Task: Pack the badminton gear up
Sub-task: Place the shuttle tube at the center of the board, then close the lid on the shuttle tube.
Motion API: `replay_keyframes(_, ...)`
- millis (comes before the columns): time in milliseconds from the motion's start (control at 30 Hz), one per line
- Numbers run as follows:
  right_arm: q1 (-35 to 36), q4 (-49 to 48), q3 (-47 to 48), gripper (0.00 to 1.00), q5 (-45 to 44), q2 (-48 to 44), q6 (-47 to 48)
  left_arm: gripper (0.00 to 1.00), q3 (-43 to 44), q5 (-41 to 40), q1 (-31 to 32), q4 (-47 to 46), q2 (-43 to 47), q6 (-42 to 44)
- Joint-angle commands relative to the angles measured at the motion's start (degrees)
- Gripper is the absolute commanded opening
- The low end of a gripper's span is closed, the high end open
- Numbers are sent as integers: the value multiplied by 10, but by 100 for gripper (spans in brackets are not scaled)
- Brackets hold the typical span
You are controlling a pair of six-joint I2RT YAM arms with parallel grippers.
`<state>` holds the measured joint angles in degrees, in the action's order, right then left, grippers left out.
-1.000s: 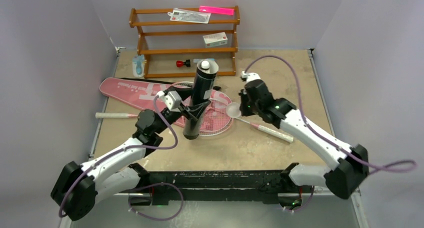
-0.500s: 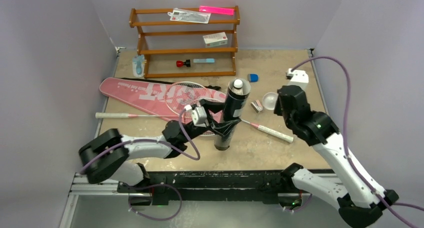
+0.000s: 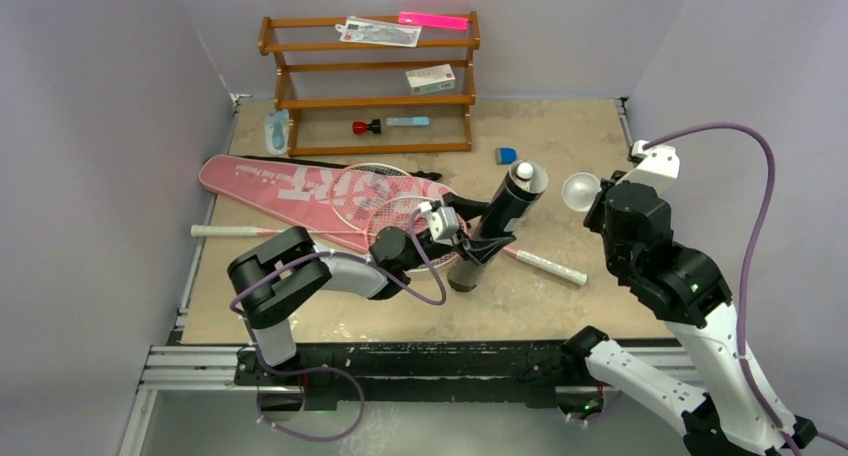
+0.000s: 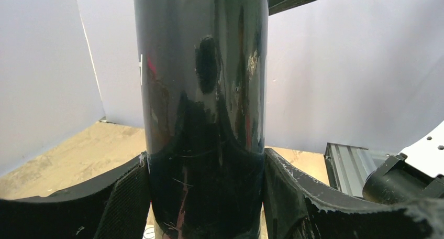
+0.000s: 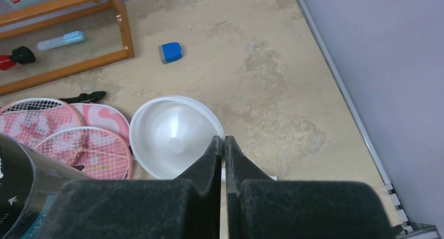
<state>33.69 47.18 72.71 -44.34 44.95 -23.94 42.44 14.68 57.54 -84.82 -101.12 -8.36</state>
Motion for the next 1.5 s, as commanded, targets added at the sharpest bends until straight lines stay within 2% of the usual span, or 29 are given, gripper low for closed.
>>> replay_keyframes(0,-1,24,20,0,-38,-10,8,48,23,23,3,-141,-9,10)
replay_keyframes(100,-1,28,31,0,-34,-16,14,59,-1,15,3,-141,-2,15)
replay_keyframes(333,-1,27,44,0,-19,-9,23,62,-67,-4,3,-141,45,25)
replay_keyframes(633,-1,25,81,0,44,27,54,78,-115,-41,3,-133,80,25)
replay_keyframes(867,-1,84,221,0,146,98,96,82,-124,-61,3,12,168,26)
replay_keyframes(1100,-1,101,361,0,249,155,108,83,-134,-71,3,129,237,35)
replay_keyframes(1267,-1,93,420,0,322,193,107,83,-125,-63,3,182,257,48)
replay_keyframes(1467,-1,89,450,0,408,242,104,82,-98,-54,3,203,242,69)
